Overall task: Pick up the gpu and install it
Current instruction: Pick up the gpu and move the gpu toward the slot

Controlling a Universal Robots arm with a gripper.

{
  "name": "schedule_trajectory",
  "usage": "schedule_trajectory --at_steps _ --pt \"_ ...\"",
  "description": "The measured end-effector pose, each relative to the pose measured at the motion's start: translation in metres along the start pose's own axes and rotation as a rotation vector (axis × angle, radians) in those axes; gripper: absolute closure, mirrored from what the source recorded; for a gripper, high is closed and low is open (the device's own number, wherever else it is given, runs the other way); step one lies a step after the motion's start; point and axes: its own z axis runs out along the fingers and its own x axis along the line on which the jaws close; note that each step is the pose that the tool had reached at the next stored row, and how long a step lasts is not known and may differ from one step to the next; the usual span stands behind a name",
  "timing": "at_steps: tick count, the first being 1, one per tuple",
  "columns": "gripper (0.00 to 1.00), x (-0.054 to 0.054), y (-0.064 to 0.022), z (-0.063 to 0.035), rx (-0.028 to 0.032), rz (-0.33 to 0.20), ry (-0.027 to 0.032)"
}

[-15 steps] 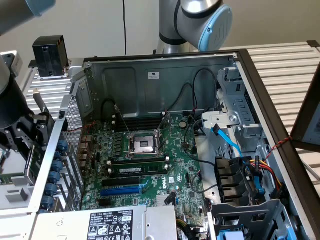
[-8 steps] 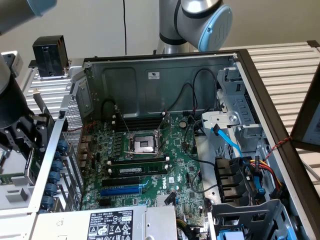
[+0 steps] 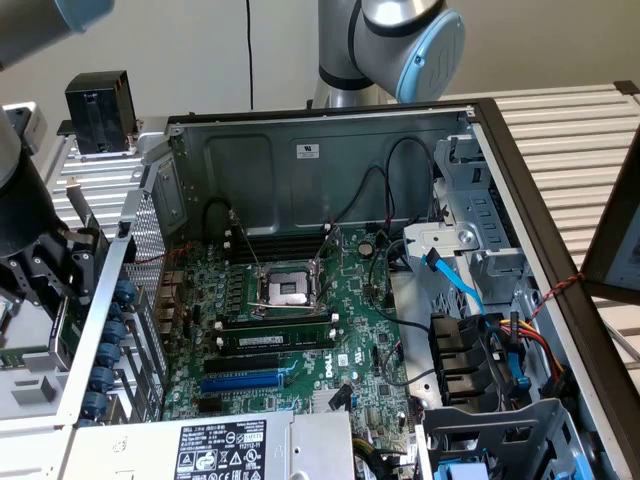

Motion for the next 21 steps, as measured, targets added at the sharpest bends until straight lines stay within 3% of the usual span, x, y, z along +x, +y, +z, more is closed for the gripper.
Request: schedule_trajectory --at_steps 3,6,7,10,11,19,21 --pt "0.59 0.0 -0.0005 -0.0002 -0.0001 0.004 0.0004" --pt "0.59 -0.0003 -0.0019 -0.0002 -0.0041 0.005 0.0013" --pt "0.59 -0.0003 -0.0022 -0.0003 -0.0072 0.005 0.0017" --pt "0.59 -0.0004 -0.0033 -0.0004 -0.0257 0.006 0.0023" --pt "0.59 -0.0004 -0.0036 -0.0004 -0.0294 0.006 0.0024" --pt "0.61 -0.0005 -0.0045 -0.0005 -0.0316 0.007 0.0027" --pt "0.72 -0.0005 -0.0045 -0.0006 -0.0316 0.007 0.0029"
